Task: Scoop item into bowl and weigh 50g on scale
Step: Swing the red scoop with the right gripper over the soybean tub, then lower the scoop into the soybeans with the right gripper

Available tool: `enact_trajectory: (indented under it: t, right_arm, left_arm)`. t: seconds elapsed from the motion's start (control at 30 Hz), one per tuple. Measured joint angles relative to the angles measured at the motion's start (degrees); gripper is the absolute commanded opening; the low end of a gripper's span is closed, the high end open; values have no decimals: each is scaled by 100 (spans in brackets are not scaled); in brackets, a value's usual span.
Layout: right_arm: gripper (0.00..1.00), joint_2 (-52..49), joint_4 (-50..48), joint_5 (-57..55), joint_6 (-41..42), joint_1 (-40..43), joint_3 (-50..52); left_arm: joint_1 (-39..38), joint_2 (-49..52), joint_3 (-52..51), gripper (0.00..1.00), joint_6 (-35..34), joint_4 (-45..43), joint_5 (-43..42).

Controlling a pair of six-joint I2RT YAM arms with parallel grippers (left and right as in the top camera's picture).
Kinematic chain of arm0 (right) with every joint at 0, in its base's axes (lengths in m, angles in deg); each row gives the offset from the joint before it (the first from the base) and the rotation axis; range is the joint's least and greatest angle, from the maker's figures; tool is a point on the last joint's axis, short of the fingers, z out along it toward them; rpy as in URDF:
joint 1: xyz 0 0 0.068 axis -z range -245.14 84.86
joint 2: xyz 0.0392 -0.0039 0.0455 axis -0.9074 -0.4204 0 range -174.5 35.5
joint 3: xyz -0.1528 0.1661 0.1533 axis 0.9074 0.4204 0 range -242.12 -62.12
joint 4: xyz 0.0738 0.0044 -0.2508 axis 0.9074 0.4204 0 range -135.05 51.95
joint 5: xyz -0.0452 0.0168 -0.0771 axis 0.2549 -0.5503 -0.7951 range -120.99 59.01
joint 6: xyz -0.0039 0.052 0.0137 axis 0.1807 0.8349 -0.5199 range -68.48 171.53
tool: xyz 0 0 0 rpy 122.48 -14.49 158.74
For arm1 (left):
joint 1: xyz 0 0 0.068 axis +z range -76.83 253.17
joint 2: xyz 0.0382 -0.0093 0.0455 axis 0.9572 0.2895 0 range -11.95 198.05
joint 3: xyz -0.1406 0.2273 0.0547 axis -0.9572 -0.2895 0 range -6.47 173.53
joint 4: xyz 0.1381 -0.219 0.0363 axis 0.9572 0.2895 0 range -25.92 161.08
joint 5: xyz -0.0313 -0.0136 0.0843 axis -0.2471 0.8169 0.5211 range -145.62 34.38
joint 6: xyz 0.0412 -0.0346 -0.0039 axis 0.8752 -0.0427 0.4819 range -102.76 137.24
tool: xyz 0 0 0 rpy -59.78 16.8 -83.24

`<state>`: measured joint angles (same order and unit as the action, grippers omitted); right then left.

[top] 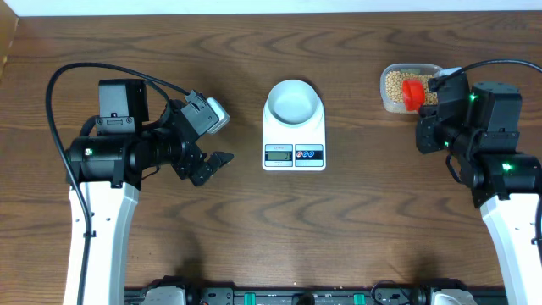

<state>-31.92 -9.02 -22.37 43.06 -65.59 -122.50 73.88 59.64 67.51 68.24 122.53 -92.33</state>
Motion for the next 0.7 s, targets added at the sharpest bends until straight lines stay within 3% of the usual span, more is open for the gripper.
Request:
enact_trajectory:
  t: [0.7]
  right_arm:
    - [1, -9, 105, -629, -155, 0, -289]
  left_arm:
    - [0, 0, 0, 96, 0, 0, 0]
